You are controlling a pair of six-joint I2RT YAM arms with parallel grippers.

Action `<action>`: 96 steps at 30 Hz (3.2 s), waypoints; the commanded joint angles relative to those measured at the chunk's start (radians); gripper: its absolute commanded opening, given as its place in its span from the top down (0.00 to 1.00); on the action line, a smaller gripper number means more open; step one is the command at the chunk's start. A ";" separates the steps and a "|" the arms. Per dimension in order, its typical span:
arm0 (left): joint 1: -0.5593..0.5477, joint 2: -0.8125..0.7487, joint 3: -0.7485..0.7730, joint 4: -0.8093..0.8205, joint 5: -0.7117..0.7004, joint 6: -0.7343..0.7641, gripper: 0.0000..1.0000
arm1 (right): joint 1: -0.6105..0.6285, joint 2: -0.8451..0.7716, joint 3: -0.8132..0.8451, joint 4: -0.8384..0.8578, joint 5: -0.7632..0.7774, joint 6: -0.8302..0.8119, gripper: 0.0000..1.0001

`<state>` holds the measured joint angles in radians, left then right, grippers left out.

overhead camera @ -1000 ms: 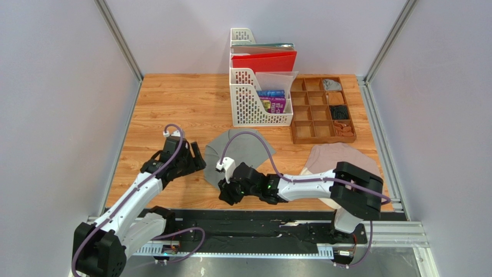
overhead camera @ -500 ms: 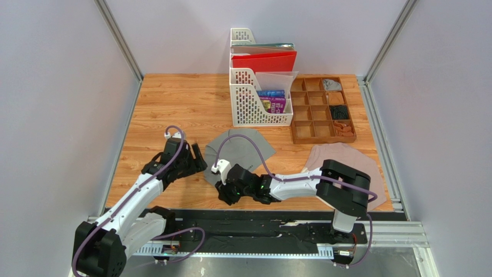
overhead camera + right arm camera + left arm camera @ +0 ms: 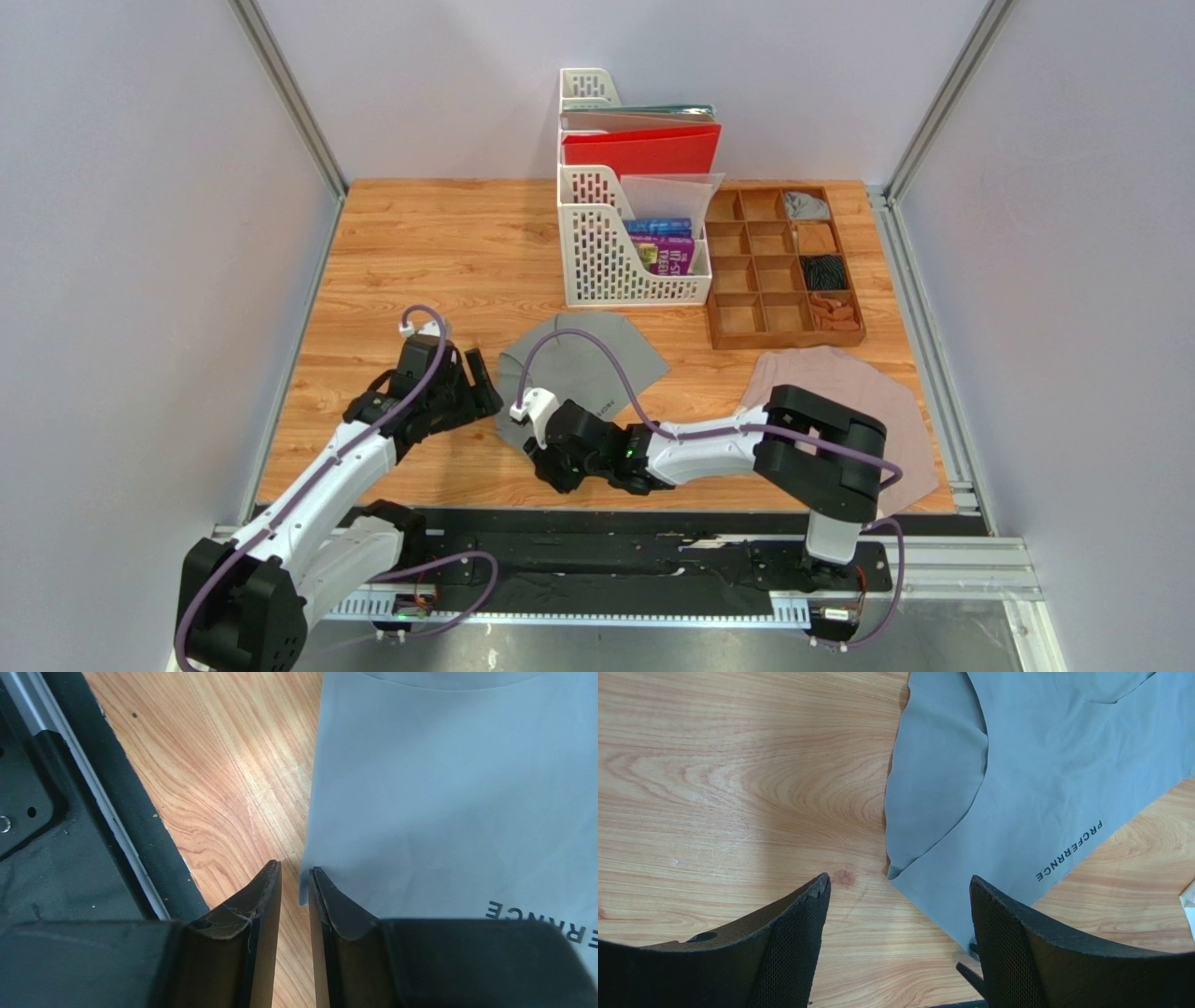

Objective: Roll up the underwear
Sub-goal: Adjust the underwear at the center of the board.

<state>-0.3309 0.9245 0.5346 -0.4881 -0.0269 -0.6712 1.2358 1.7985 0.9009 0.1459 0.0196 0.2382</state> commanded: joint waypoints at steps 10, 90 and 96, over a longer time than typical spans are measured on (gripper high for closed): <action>0.013 -0.010 0.016 -0.004 -0.002 0.024 0.22 | 0.034 -0.014 0.020 -0.038 0.106 -0.025 0.73; -0.091 0.185 -0.028 0.085 -0.025 -0.044 0.83 | 0.051 0.004 0.021 0.020 0.103 0.127 1.00; -0.089 0.218 -0.010 0.106 -0.002 -0.044 1.00 | 0.051 0.005 0.024 0.014 0.108 0.135 1.00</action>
<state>-0.4175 1.1202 0.4820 -0.4061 -0.0338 -0.7277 1.2816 1.8095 0.9138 0.1291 0.1284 0.3515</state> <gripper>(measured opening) 0.007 0.003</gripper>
